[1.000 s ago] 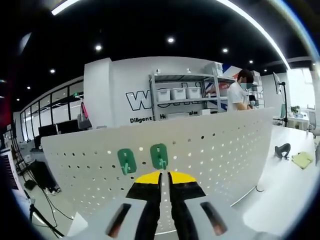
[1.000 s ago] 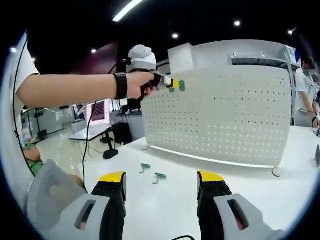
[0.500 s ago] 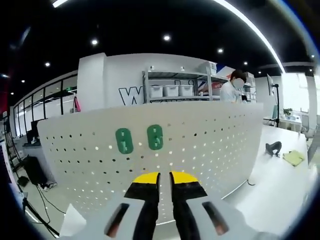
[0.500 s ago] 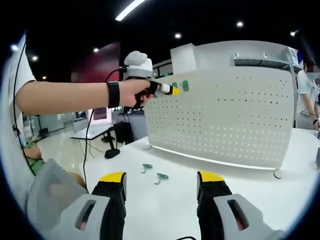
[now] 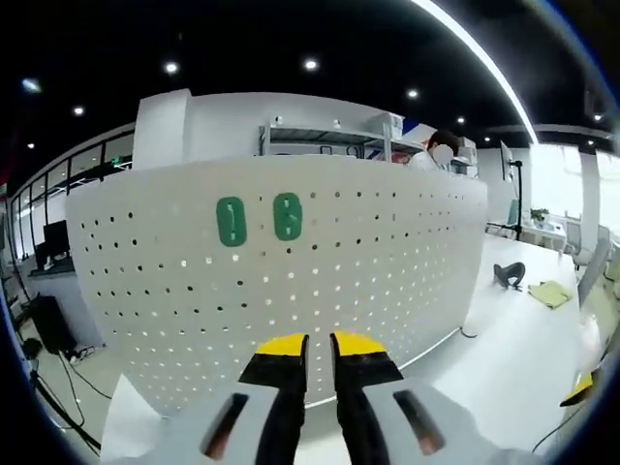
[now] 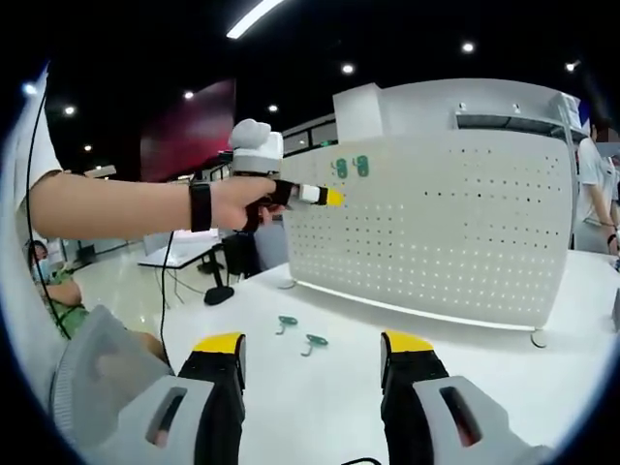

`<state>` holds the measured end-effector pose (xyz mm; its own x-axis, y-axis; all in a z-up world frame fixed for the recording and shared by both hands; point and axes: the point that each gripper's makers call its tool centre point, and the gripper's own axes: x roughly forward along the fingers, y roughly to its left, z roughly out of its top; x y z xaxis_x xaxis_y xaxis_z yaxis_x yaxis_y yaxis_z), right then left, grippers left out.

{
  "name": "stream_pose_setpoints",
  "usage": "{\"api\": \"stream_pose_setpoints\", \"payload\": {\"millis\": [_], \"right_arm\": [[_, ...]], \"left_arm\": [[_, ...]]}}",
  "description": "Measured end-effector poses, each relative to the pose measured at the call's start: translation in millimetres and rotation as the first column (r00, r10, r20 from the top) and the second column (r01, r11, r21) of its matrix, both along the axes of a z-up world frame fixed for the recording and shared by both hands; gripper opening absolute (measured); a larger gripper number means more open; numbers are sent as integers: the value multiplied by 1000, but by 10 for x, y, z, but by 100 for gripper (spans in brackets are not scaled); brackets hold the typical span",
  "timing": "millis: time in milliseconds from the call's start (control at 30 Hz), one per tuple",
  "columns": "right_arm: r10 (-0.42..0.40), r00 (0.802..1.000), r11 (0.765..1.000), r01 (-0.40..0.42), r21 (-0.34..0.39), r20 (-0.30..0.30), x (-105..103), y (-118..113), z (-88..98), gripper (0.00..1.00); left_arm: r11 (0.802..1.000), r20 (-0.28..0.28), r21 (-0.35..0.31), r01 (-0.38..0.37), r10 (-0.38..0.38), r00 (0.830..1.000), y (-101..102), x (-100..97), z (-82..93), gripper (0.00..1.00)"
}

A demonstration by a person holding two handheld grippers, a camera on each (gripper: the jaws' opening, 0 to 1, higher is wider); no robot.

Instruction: Insert the hook assembly into the mounting plate slot until the hook locks in place.

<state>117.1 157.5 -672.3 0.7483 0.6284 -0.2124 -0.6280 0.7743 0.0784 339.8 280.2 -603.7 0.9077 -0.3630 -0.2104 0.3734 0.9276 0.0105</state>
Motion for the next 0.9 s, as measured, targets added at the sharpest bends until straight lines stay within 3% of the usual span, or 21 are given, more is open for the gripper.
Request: {"api": "stream_pose_setpoints", "payload": {"millis": [500, 600, 900], "right_arm": [[13, 1000, 1000, -13, -3, -5, -12, 31, -3, 56], [16, 1000, 1000, -16, -3, -9, -19, 29, -12, 56], [32, 999, 999, -32, -16, -9, -31, 75, -20, 56]], "left_arm": [[999, -46, 7, 39, -39, 998, 75, -166, -306, 11], [998, -75, 37, 51, -48, 996, 108, -202, -432, 11], [996, -88, 59, 64, -59, 994, 227, -328, -551, 11]]}}
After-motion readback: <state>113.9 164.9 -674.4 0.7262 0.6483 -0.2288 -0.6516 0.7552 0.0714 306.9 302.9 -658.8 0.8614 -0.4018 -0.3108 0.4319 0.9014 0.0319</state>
